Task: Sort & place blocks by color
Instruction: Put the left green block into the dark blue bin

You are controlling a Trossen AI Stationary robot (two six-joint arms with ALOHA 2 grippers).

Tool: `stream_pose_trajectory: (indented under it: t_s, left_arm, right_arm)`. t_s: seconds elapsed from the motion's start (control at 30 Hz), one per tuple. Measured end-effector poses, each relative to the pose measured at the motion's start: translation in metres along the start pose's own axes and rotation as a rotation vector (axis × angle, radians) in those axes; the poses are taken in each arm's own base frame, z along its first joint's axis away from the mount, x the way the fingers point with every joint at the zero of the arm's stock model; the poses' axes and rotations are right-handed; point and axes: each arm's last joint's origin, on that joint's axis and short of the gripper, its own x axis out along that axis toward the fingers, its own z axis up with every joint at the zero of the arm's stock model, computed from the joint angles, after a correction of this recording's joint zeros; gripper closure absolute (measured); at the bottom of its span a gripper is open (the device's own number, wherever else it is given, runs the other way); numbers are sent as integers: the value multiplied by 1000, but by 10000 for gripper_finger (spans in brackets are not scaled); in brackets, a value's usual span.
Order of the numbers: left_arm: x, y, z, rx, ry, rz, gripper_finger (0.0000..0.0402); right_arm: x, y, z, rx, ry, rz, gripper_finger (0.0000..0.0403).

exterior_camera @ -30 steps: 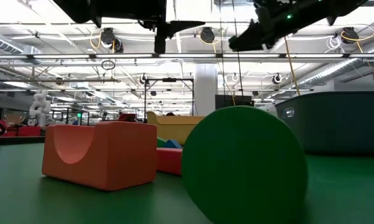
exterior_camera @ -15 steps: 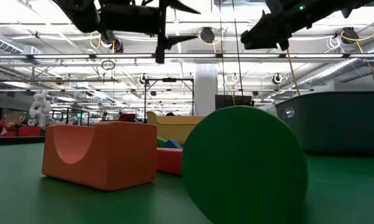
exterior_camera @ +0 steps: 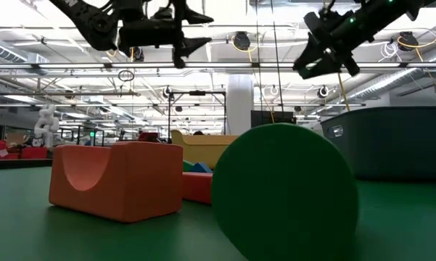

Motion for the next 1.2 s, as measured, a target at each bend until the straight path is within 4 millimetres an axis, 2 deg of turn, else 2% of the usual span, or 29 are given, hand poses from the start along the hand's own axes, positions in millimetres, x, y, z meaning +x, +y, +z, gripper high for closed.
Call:
stream_pose_trajectory:
  t_s: [0.23,0.37,0.5,0.7,0.93,1.2]
  left_arm:
    - [-13,38,28,181,-66,125,163]
    - [-22,57,42,239,-95,193,163]
    - [-31,72,54,268,-122,252,163]
    - [-44,90,69,278,-144,299,163]
    - [-54,100,78,243,-142,293,163]
    - [-55,101,79,203,-125,260,163]
  right_arm:
    - [0,-21,-17,282,159,-198,238]
    - [-1,-27,-20,400,182,-265,237]
    - [-1,-25,-22,549,248,-220,239]
    - [-4,-14,-29,806,560,-54,241]
    - [-12,-1,-35,899,832,82,241]
    - [-25,4,-50,905,1048,12,241]
